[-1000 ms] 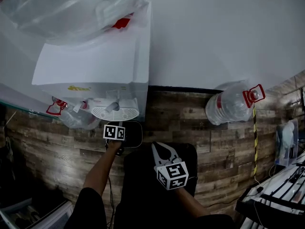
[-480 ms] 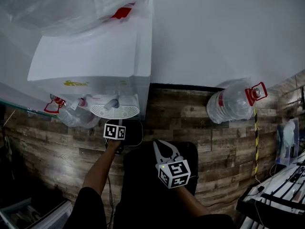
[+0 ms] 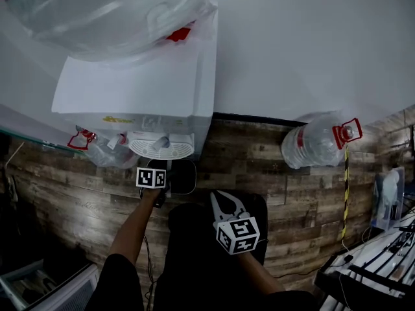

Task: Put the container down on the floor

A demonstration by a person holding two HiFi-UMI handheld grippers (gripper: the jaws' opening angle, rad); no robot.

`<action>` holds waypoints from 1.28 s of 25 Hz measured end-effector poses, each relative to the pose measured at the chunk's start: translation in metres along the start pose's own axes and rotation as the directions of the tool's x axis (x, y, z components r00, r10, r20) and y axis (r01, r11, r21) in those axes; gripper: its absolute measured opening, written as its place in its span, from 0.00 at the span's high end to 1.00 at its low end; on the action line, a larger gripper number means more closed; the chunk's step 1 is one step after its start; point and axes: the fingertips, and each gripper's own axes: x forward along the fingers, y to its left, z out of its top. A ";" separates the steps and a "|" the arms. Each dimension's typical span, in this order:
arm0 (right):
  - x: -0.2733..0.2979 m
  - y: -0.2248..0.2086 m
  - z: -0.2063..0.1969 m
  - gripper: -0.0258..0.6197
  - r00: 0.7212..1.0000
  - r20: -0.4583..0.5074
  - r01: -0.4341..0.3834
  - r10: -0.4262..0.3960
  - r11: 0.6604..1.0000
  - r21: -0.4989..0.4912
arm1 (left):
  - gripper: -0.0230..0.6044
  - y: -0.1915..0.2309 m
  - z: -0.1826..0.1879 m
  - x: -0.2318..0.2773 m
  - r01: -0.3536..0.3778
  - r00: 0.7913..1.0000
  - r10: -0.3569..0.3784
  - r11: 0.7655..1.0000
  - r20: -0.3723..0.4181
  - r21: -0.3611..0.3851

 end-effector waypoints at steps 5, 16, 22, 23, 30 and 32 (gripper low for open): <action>-0.018 0.014 0.028 0.95 1.000 -0.015 0.001 -0.002 1.000 -0.008 | 0.60 -0.014 0.003 -0.040 -0.016 1.000 0.017 0.999 0.016 -0.034; -0.068 0.055 0.079 0.95 0.996 -0.087 -0.019 0.020 1.000 0.011 | 0.94 -0.066 0.019 -0.135 -0.067 0.996 0.066 0.998 0.058 0.015; -0.103 0.074 0.108 0.95 0.992 -0.123 -0.007 0.008 1.000 0.010 | 0.94 -0.108 0.035 -0.196 -0.069 0.991 0.065 0.997 0.117 0.028; -0.110 0.079 0.113 0.95 0.992 -0.127 -0.008 0.009 1.000 0.011 | 0.94 -0.115 0.036 -0.205 -0.064 0.991 0.060 0.998 0.119 0.027; -0.146 0.111 0.151 0.95 0.991 -0.131 -0.009 0.012 1.000 0.024 | 0.94 -0.154 0.051 -0.272 -0.073 0.984 0.066 0.997 0.165 0.035; -0.158 0.119 0.162 0.95 0.992 -0.124 -0.004 0.007 1.000 0.025 | 0.94 -0.170 0.057 -0.296 -0.086 0.976 0.075 0.995 0.205 0.047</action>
